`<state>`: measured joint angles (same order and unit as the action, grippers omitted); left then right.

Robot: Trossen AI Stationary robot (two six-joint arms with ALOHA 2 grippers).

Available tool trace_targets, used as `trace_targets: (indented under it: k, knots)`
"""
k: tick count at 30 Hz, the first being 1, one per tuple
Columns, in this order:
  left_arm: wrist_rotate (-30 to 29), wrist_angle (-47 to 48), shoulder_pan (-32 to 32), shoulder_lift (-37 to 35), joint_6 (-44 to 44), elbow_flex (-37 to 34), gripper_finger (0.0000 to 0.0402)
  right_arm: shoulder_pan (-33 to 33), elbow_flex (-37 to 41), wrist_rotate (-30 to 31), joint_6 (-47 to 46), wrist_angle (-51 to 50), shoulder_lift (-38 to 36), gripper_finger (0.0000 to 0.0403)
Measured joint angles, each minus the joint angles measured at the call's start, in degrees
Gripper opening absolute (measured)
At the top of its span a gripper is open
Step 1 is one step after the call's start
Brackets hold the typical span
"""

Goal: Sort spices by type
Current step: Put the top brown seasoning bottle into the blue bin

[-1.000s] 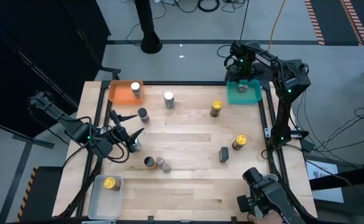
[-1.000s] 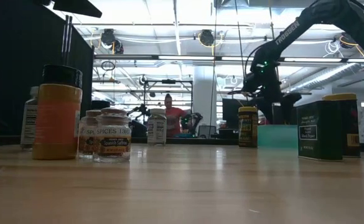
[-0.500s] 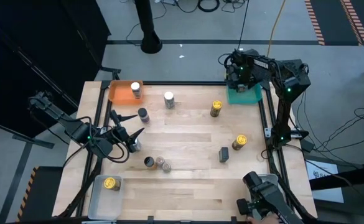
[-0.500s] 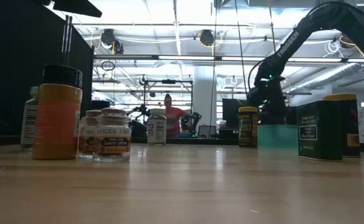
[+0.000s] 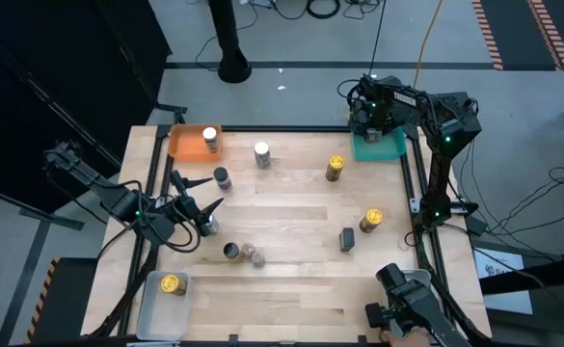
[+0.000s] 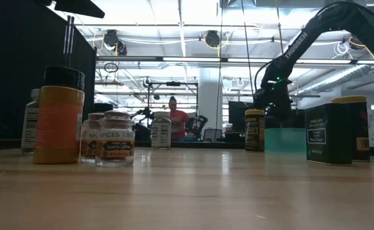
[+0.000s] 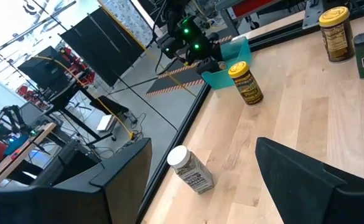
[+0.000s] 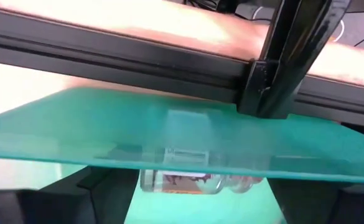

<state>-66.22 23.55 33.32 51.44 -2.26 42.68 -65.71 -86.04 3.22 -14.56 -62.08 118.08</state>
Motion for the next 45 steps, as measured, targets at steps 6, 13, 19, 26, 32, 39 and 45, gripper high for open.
trace_targets:
  k: [6,13,19,26,32,39,45]
  knots:
    - [0.0,0.0,0.0,0.0,0.0,0.0,0.0293,0.0,0.0,-0.3,-0.9,0.0,0.0,0.0248]
    - [0.0,0.0,0.0,0.0,0.0,0.0,0.0293,0.0,0.0,-0.5,-1.3,-0.8,-0.2,0.0227]
    - [0.0,0.0,0.0,0.0,0.0,0.0,0.0293,0.2,-0.7,0.0,-1.3,-4.7,-4.1,0.0228]
    - [18.0,-5.4,-0.6,0.0,0.0,0.0,0.0293,5.5,-0.6,0.4,2.0,-7.8,-16.4,0.0225]
    - [31.1,-14.1,-6.2,0.0,-4.3,-1.0,0.0293,21.5,3.5,2.9,6.4,-5.8,-31.9,0.0225]
    - [51.0,-29.7,-18.3,1.4,-3.5,-5.4,0.0293,51.4,21.4,25.7,11.1,18.3,-48.0,0.0225]
    - [62.5,-35.7,-27.7,5.2,4.6,-5.8,0.0293,71.8,35.2,51.5,23.4,39.7,-49.4,0.0225]
